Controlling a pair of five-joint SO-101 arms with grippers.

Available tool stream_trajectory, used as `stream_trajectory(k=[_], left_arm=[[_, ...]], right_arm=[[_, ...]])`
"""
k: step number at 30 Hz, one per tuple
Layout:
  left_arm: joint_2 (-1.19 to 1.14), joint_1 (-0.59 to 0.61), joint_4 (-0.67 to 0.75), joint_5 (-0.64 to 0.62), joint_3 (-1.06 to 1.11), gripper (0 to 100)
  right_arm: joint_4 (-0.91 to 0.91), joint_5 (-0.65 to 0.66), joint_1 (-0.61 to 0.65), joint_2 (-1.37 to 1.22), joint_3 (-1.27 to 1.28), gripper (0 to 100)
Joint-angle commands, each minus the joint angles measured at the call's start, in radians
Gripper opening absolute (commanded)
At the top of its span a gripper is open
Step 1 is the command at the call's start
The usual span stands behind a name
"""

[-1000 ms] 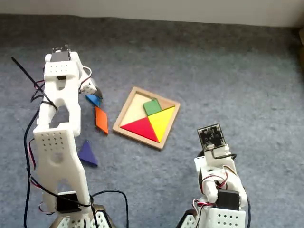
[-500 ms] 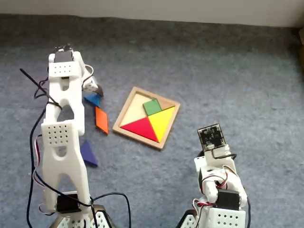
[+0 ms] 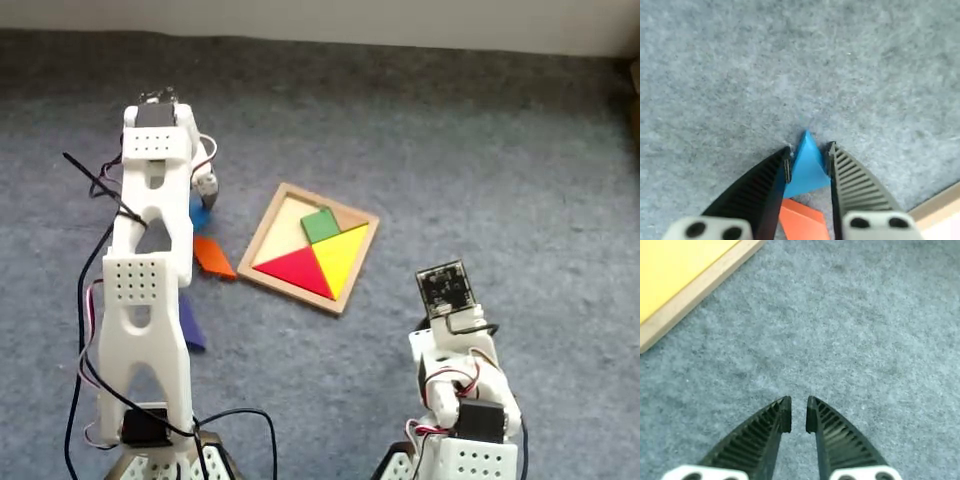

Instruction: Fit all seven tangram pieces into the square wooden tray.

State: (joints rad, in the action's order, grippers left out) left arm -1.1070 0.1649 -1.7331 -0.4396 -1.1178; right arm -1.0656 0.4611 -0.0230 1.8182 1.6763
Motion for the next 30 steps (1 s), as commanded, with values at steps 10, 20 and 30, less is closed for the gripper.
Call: stream_trajectory(k=[10,20,30], left_arm=[[0.116,-0.002,-0.025,0.163,-0.016,17],[0.117,0.018,-0.028,0.262,0.104,33],[0.113,0.036,-0.021,0.261,0.117,22]], right_arm=[[0.019,-0.003,-0.013,0.012,0.127,6.7],[0.019,-0.003,-0.013,0.012,0.127,6.7],[0.019,-0.003,-0.013,0.012,0.127,6.7]])
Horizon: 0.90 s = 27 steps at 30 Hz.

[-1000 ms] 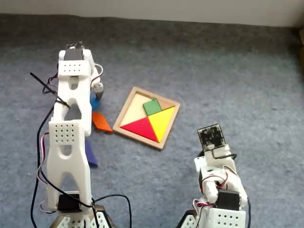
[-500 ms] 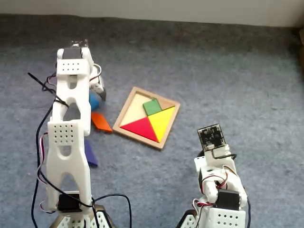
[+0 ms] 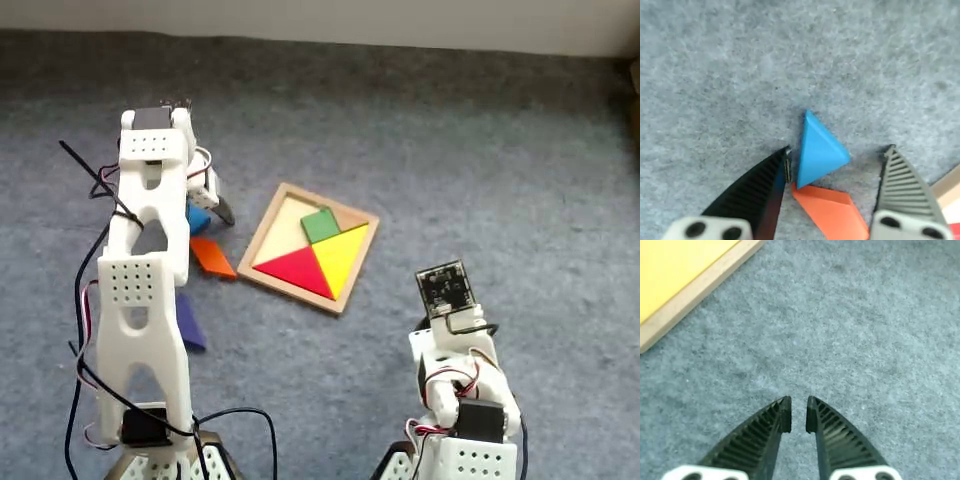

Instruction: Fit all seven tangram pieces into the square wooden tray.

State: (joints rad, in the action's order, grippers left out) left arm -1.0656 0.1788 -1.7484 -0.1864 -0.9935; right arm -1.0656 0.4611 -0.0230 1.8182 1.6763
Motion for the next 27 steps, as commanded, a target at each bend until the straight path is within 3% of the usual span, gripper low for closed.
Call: stream_trajectory(k=[1,18,27], left_arm=[[0.070,0.022,-0.006,0.008,-0.007,20],[0.073,0.016,-0.012,-0.029,-0.008,19],[0.073,0.004,-0.009,-0.028,-0.008,10]], right_arm=[[0.019,-0.003,-0.013,0.012,0.127,6.7],[0.019,-0.003,-0.013,0.012,0.127,6.7],[0.019,-0.003,-0.013,0.012,0.127,6.7]])
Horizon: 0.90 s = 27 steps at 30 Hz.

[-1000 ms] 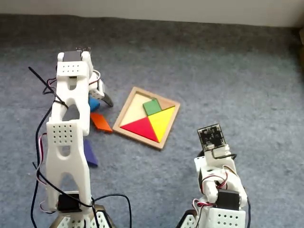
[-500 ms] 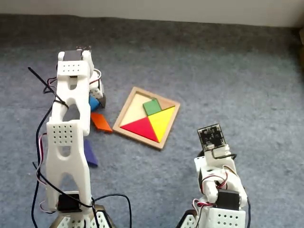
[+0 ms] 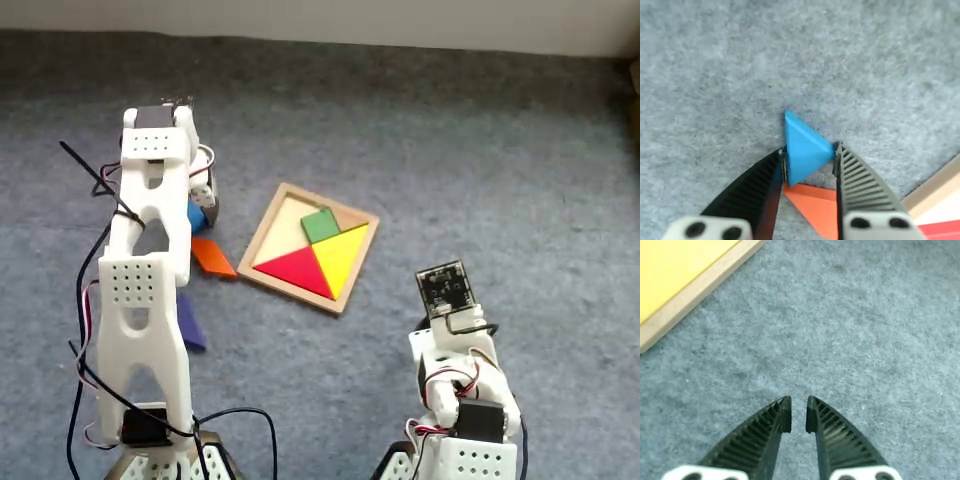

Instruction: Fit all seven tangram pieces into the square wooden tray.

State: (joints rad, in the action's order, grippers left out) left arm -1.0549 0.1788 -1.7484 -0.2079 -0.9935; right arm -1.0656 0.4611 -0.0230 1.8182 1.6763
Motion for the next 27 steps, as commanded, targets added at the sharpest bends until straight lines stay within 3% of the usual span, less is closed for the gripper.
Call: stream_trajectory(k=[1,13,27], left_arm=[[0.064,0.001,-0.011,-0.006,-0.008,10],[0.271,-0.088,-0.012,-0.009,0.064,10],[0.346,-0.389,-0.005,-0.012,0.285,10]], right_arm=[[0.019,-0.003,-0.013,0.012,0.127,6.7],[0.019,-0.003,-0.013,0.012,0.127,6.7],[0.019,-0.003,-0.013,0.012,0.127,6.7]])
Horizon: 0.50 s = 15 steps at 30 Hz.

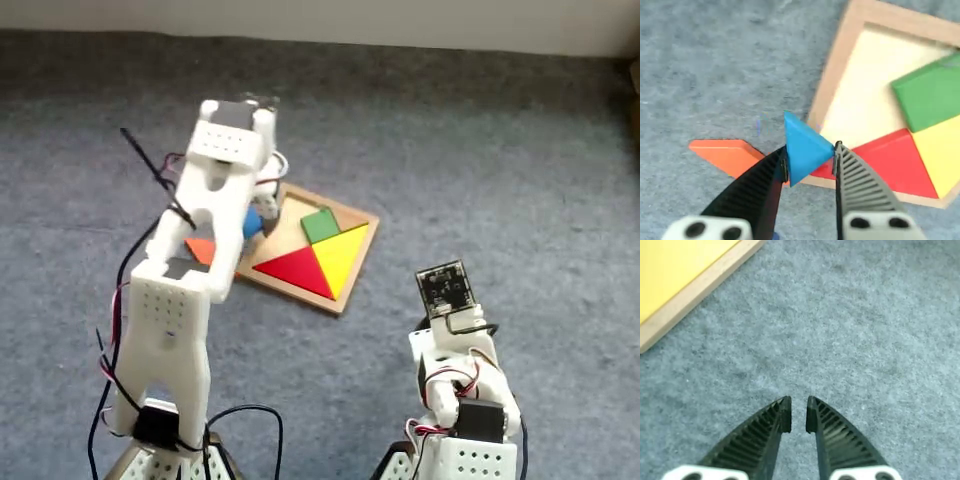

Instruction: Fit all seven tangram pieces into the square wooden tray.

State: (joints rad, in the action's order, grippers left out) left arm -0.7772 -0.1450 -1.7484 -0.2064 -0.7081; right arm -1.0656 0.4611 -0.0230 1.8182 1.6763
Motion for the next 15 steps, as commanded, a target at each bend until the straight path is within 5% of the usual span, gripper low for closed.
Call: stream_trajectory(k=[1,11,15], left_arm=[[0.067,-0.081,-0.003,-0.014,-0.001,10],[0.064,-0.120,0.110,-0.008,0.054,11],[0.064,-0.137,0.103,-0.011,0.058,22]], right_arm=[[0.019,-0.003,-0.013,0.012,0.127,6.7],[0.019,-0.003,-0.013,0.012,0.127,6.7],[0.019,-0.003,-0.013,0.012,0.127,6.7]])
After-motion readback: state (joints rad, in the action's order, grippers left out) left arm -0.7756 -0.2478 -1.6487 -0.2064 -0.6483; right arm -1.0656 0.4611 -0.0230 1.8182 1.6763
